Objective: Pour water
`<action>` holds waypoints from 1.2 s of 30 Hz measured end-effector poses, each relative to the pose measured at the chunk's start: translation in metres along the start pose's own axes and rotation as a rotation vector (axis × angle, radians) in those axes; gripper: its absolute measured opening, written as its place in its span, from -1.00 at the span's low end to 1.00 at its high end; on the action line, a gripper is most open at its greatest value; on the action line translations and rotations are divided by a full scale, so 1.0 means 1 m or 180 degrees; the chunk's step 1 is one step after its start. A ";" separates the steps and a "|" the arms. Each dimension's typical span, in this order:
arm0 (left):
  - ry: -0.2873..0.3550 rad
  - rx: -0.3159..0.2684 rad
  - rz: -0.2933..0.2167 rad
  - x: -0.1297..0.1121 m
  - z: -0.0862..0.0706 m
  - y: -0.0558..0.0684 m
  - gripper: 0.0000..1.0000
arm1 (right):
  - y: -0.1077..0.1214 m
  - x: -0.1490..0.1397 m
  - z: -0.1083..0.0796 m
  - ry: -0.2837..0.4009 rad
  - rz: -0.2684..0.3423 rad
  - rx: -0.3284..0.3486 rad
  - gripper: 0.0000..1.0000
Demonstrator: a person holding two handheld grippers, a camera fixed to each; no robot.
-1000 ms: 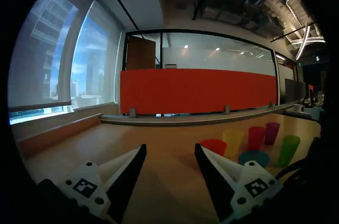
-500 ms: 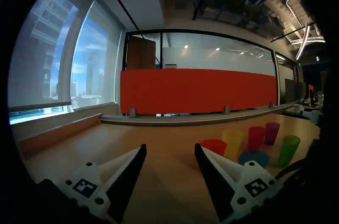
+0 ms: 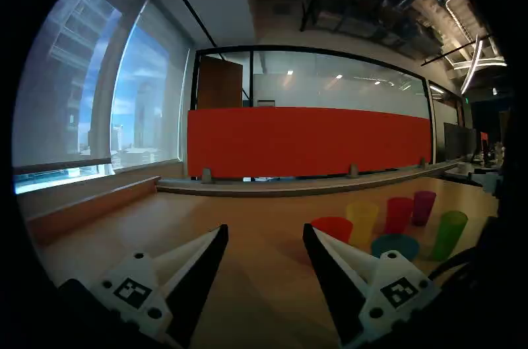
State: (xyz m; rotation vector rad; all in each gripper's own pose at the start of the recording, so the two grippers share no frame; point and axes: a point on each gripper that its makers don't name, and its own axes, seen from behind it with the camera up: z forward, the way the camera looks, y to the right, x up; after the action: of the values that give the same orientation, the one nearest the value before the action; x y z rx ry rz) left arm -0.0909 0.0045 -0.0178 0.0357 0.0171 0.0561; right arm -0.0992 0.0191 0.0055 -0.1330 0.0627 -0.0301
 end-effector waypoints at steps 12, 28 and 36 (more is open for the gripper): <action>-0.0001 0.0000 0.0001 0.001 0.001 0.000 0.67 | -0.001 0.000 0.002 -0.0007 0.0003 -0.0003 0.98; -0.0001 0.0000 0.0000 0.001 0.001 0.001 0.67 | 0.000 0.001 0.002 -0.0007 -0.0002 -0.0004 0.98; 0.0000 -0.0001 0.0000 0.000 0.002 0.001 0.67 | -0.001 0.001 0.001 -0.0008 0.0001 -0.0003 0.98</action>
State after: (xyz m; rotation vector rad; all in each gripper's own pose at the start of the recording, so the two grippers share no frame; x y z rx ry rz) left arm -0.0908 0.0058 -0.0158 0.0354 0.0170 0.0561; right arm -0.0981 0.0185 0.0064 -0.1341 0.0604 -0.0294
